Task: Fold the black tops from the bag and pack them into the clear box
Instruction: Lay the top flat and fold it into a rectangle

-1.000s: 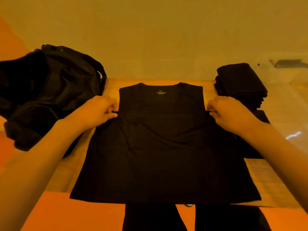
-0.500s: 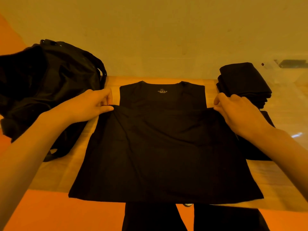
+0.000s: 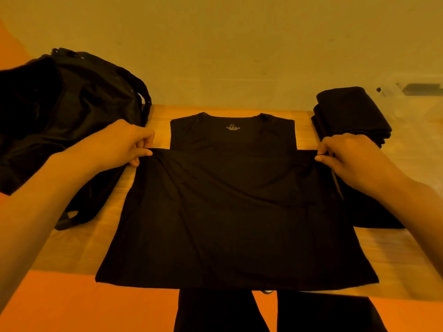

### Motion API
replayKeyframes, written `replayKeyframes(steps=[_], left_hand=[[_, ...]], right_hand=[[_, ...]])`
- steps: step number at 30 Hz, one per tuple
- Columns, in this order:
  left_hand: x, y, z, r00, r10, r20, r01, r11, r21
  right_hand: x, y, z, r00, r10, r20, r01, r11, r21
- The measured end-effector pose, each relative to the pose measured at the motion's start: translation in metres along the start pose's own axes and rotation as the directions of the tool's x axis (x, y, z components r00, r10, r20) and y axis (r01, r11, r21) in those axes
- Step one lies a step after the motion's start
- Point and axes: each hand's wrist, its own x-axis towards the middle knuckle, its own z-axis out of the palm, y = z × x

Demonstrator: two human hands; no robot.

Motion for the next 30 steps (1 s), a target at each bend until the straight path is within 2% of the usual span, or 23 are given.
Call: replayKeyframes(steps=[4, 10, 16, 21, 23, 25, 27, 28, 30], left_hand=[[-0.006, 0.001, -0.005, 0.988, 0.058, -0.14, -0.047, 0.996, 0.082], [-0.016, -0.004, -0.016, 0.93, 0.163, -0.33, -0.125, 0.983, 0.134], [-0.007, -0.004, -0.015, 0.909, 0.115, -0.401, -0.096, 0.993, 0.067], [-0.002, 0.013, -0.006, 0.906, 0.042, -0.422, -0.022, 0.998, 0.051], [-0.014, 0.035, 0.004, 0.882, 0.046, -0.468, -0.033, 0.999, 0.035], [-0.039, 0.063, 0.027, 0.882, 0.033, -0.469, -0.032, 0.999, 0.011], [-0.069, 0.085, 0.066, 0.911, 0.028, -0.411, 0.021, 0.993, 0.114], [-0.081, 0.09, 0.084, 0.928, 0.008, -0.372, 0.06, 0.984, 0.17], [-0.097, 0.087, 0.113, 0.952, -0.099, -0.29, 0.149, 0.977, 0.155]], right_hand=[[-0.007, -0.006, -0.008, 0.983, 0.043, -0.178, -0.045, 0.999, -0.006], [-0.002, -0.011, -0.02, 0.947, 0.122, -0.299, -0.122, 0.992, 0.018], [0.013, -0.013, -0.013, 0.922, 0.085, -0.379, -0.122, 0.99, -0.074], [0.021, -0.028, -0.006, 0.898, 0.163, -0.409, -0.242, 0.959, -0.149], [0.013, -0.051, 0.002, 0.923, 0.082, -0.375, -0.159, 0.971, -0.18], [0.0, -0.083, 0.022, 0.967, -0.068, -0.244, 0.03, 0.987, -0.156], [-0.004, -0.112, 0.045, 0.984, -0.16, -0.082, 0.149, 0.981, -0.123], [-0.001, -0.12, 0.054, 0.986, -0.164, -0.019, 0.16, 0.98, -0.119], [0.011, -0.124, 0.063, 0.99, -0.103, 0.093, 0.112, 0.989, -0.092]])
